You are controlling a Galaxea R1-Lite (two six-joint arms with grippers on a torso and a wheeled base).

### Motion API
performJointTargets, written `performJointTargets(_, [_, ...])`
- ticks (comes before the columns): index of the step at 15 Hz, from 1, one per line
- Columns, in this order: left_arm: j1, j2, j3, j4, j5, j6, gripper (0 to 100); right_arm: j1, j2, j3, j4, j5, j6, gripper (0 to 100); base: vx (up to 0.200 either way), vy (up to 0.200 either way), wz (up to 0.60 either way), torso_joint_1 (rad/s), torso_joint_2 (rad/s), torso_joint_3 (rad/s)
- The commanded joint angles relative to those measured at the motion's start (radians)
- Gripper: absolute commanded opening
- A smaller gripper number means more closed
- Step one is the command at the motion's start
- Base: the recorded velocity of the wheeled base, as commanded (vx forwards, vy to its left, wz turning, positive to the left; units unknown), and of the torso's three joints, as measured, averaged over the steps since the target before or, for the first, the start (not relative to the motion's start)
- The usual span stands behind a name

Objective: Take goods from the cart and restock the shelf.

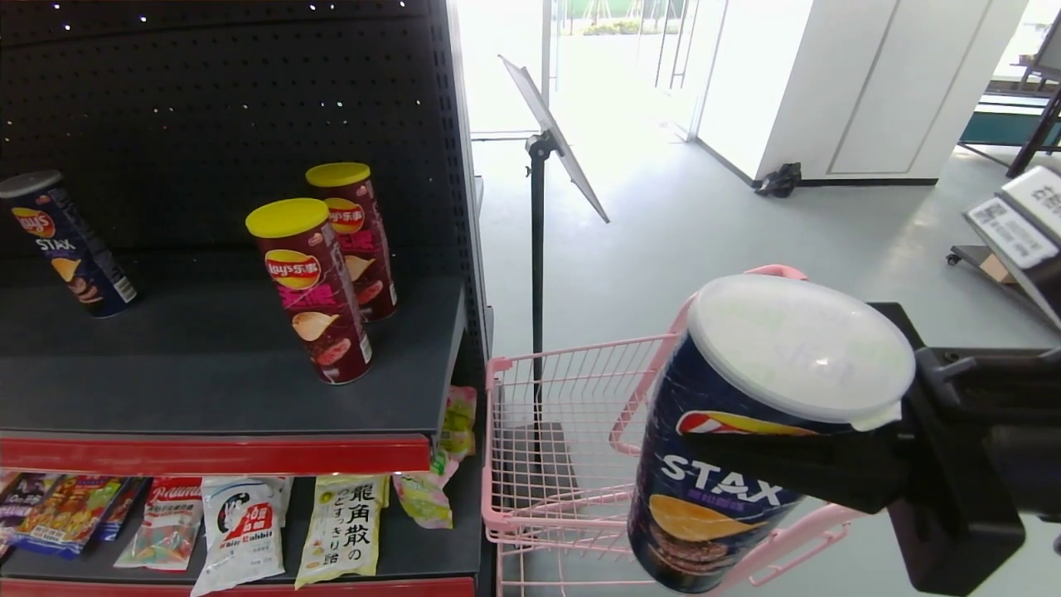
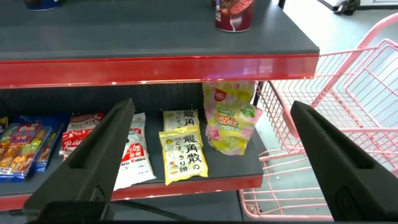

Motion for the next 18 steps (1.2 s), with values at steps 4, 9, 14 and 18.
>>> performJointTargets(4, [0.0, 0.001, 0.0, 0.0, 0.0, -0.001, 100, -0.017, -0.06, -0.001, -0.002, -0.001, -0.007, 0, 0.0, 0.0, 0.0, 0.0, 0.0, 0.0])
performJointTargets(9, [0.0, 0.001, 0.0, 0.0, 0.0, 0.001, 100, -0.015, -0.094, 0.0, 0.001, -0.058, -0.022, 0, 0.0, 0.0, 0.0, 0.0, 0.0, 0.0])
performJointTargets(14, [0.0, 0.0, 0.0, 0.0, 0.0, 0.001, 100, -0.014, -0.093, 0.0, 0.002, -0.151, -0.022, 0, 0.0, 0.0, 0.0, 0.0, 0.0, 0.0])
performJointTargets(18, [0.0, 0.001, 0.0, 0.0, 0.0, -0.002, 100, -0.012, -0.082, 0.003, 0.002, -0.177, -0.022, 0, 0.0, 0.1, 0.0, 0.002, 0.0, 0.002])
